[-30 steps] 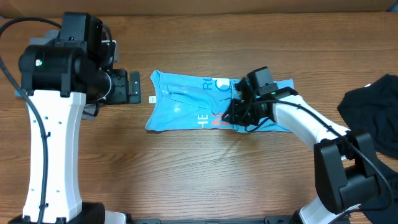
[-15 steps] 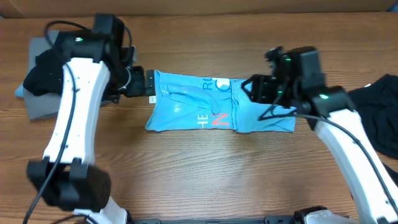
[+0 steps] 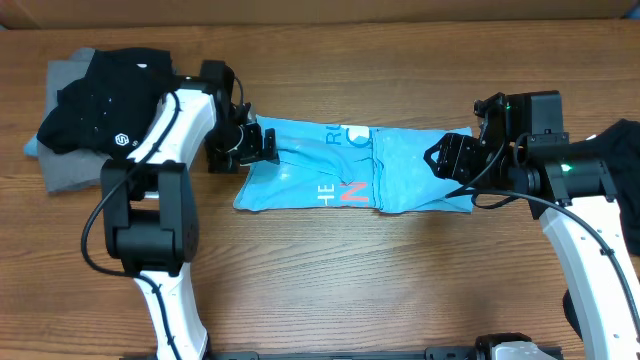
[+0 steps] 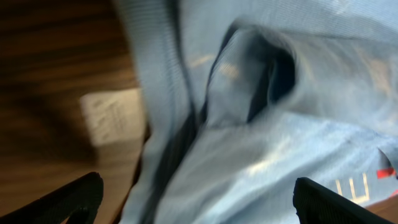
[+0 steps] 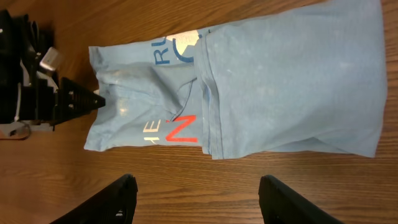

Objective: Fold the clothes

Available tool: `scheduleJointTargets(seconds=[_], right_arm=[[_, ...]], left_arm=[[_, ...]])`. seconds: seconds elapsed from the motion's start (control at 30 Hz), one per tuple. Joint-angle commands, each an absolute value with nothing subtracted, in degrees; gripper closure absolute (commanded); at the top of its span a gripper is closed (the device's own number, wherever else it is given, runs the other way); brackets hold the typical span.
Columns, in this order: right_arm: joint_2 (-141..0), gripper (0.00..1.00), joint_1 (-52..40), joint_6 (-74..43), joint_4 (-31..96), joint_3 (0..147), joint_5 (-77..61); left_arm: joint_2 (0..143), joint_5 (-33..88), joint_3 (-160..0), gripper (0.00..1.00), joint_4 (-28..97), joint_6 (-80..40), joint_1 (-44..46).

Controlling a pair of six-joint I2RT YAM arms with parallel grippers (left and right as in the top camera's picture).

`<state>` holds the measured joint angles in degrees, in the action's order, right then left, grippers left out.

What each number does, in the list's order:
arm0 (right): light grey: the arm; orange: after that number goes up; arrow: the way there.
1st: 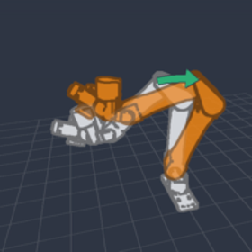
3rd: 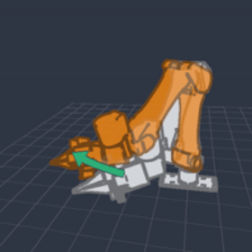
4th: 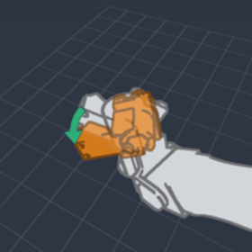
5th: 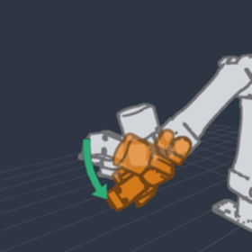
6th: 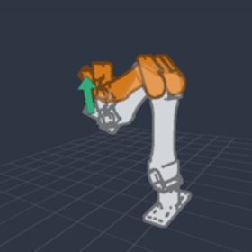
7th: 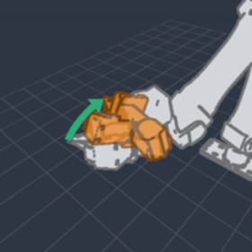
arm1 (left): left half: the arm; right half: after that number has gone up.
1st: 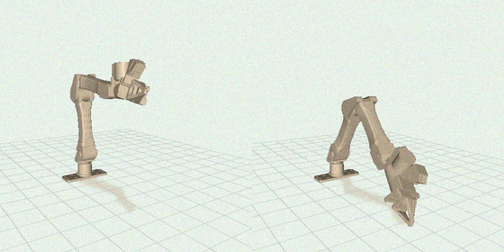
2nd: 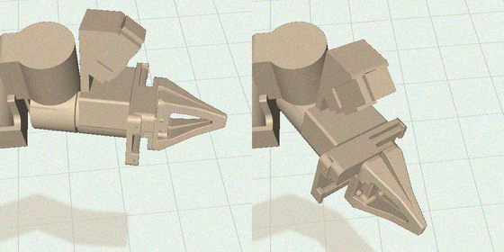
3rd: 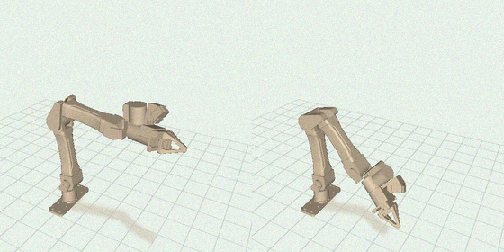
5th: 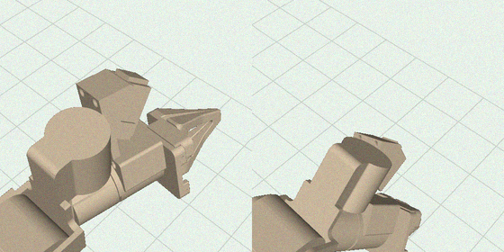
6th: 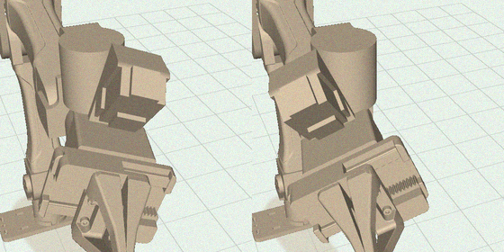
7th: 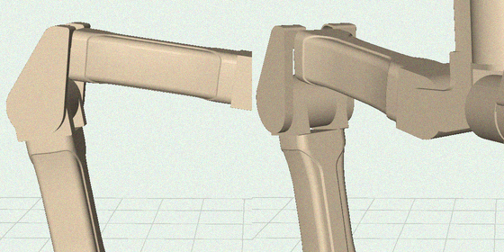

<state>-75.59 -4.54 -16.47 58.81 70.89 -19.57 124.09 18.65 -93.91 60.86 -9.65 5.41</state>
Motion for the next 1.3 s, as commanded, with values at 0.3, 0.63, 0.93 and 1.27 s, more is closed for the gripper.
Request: scheduleJointTargets(seconds=[0.3,0.63,0.93,1.27], right_arm=[[-75.0,0.34,-4.4,-16.3,59.0,71.7,-19.3],[-75.0,0.35,-4.4,-16.3,59.4,71.7,-19.3],[-75.0,0.35,-4.4,-16.3,59.5,71.7,-19.3],[-75.0,0.35,-4.4,-16.3,57.8,71.7,-19.3]], left_arm=[[132.9,18.4,-93.8,0.15,55.7,-10.4,12.2],[134.5,13.3,-93.9,0.96,58.3,-12.9,13.2],[130.9,-8.1,-102.6,0.96,78.6,-16.3,7.1],[122.7,-4.2,-113.2,0.96,88.3,-16.1,4.8]])
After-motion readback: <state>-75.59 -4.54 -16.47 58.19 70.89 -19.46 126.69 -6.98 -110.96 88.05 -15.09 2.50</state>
